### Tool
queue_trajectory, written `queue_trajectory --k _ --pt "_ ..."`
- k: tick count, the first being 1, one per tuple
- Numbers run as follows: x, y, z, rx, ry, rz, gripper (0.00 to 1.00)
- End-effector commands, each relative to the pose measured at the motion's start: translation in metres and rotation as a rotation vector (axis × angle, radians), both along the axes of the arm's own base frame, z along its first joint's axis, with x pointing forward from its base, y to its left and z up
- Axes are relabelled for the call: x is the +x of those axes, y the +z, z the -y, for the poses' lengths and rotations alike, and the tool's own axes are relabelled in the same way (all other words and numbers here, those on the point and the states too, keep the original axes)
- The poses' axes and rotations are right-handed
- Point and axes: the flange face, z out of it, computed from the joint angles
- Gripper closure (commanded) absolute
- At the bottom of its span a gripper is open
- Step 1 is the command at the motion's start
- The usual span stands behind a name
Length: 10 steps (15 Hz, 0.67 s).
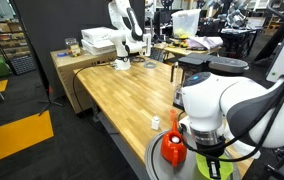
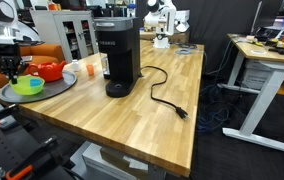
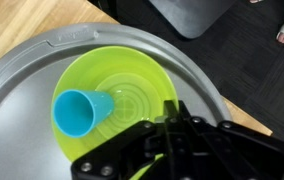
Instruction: Put the blue cup in the yellow bowl then put the yellow bowl on the gray plate
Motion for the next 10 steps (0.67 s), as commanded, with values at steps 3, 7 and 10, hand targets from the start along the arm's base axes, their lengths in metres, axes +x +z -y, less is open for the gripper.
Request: queue_trajectory --k 3,7,10 --pt "0.010 -0.009 -0.006 -0.013 -0.004 -0.014 0.71" --pt "0.007 -0.022 -0.003 -0.024 -0.017 -0.041 0.44" --pt "0.007 -0.025 -0.001 -0.029 -0.020 -0.047 0.23"
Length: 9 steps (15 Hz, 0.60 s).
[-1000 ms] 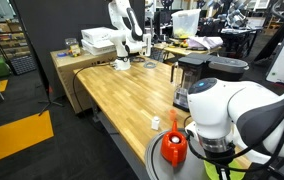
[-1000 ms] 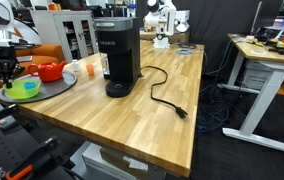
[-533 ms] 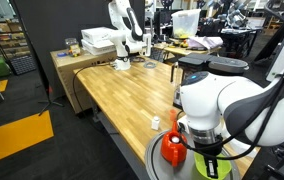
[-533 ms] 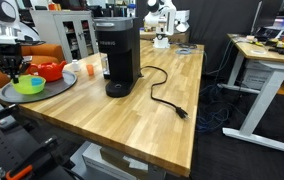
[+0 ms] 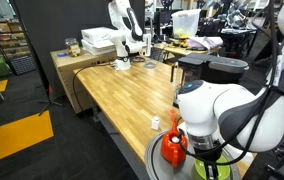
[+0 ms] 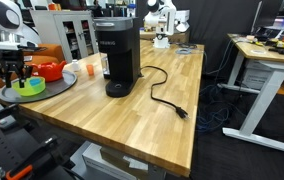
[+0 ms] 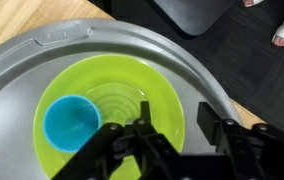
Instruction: Put the blue cup in the yellow bowl then put the yellow bowl on the gray plate
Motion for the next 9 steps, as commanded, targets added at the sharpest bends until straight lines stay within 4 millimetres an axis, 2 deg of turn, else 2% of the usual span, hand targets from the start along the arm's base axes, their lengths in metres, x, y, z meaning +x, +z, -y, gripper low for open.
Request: queue_trajectory --k 1,3,6,9 --pt "0.003 0.001 0.001 -0.019 -0.004 -0.005 0.16" --pt "0.004 0.006 0.003 -0.019 -0.007 0.004 0.02" --pt "0.005 0.016 0.007 -0.005 -0.016 0.025 0.00" --pt "0.006 0.034 0.020 0.018 -0.052 0.047 0.00"
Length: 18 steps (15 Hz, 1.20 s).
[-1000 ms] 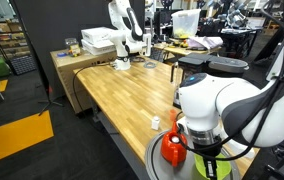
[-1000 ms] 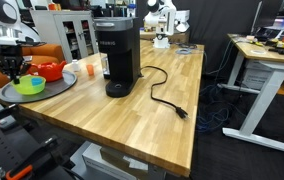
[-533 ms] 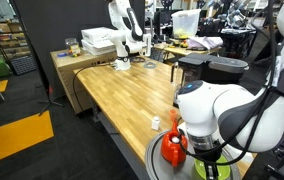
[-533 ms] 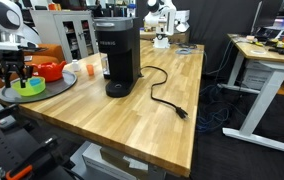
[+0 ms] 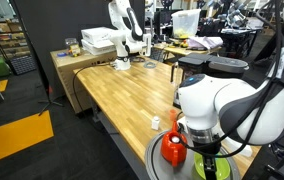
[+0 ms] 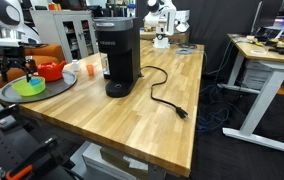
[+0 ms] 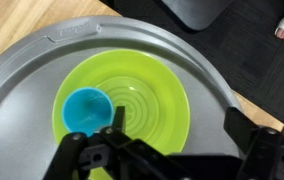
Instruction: Put the blue cup in the yellow bowl then put the yellow bowl on the gray plate
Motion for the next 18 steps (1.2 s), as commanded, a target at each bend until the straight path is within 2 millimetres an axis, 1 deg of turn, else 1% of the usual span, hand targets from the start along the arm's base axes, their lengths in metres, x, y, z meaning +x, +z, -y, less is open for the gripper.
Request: queue_trajectory --k 1,3,7,9,11,14,15,16,18 --pt "-0.002 0.027 0.024 0.016 -0.055 0.026 0.00" --pt "-0.004 0.042 0.046 0.028 -0.108 0.038 0.00" --pt "-0.012 0.069 0.103 0.055 -0.277 0.053 0.00" --pt "-0.019 0.078 0.133 0.066 -0.364 0.057 0.00" --pt "-0.026 0.082 0.160 0.073 -0.448 0.057 0.00" --pt "-0.038 0.087 0.195 0.082 -0.560 0.058 0.00" --pt "-0.018 0.092 0.193 0.084 -0.595 0.054 0.00" --pt "-0.018 0.097 0.198 0.090 -0.620 0.068 0.00" --pt "-0.006 0.108 0.208 0.078 -0.683 0.101 0.00"
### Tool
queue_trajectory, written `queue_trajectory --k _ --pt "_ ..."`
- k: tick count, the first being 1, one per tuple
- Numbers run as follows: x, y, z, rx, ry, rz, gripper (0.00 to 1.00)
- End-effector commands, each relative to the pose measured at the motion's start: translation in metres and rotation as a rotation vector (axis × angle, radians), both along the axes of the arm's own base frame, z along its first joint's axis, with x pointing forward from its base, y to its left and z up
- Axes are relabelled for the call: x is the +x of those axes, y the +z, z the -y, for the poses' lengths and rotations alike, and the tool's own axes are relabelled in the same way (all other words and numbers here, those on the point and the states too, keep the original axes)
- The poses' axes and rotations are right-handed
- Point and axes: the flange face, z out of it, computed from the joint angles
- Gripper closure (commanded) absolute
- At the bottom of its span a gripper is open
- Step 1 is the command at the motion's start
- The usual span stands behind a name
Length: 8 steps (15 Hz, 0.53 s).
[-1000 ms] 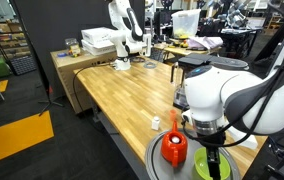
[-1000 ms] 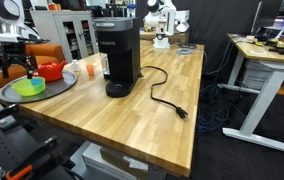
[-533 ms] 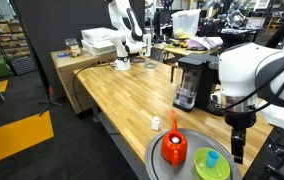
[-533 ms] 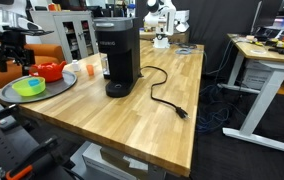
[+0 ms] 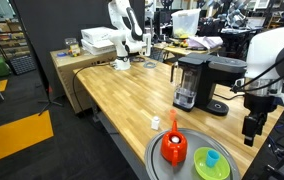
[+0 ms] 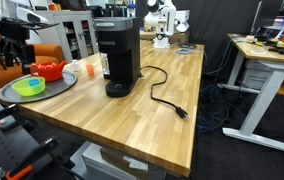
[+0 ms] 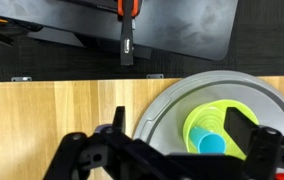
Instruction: Put the blue cup in the yellow bowl then put the yellow bowl on the gray plate
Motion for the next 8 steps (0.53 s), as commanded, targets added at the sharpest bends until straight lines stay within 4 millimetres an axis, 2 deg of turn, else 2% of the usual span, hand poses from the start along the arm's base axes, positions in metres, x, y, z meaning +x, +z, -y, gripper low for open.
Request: queue_trajectory --k 1,8 --pt "0.0056 0.0049 0.0039 0.000 -0.030 0.010 0.00" --pt "0.0101 0.0088 0.0093 -0.002 -0.072 0.017 0.00"
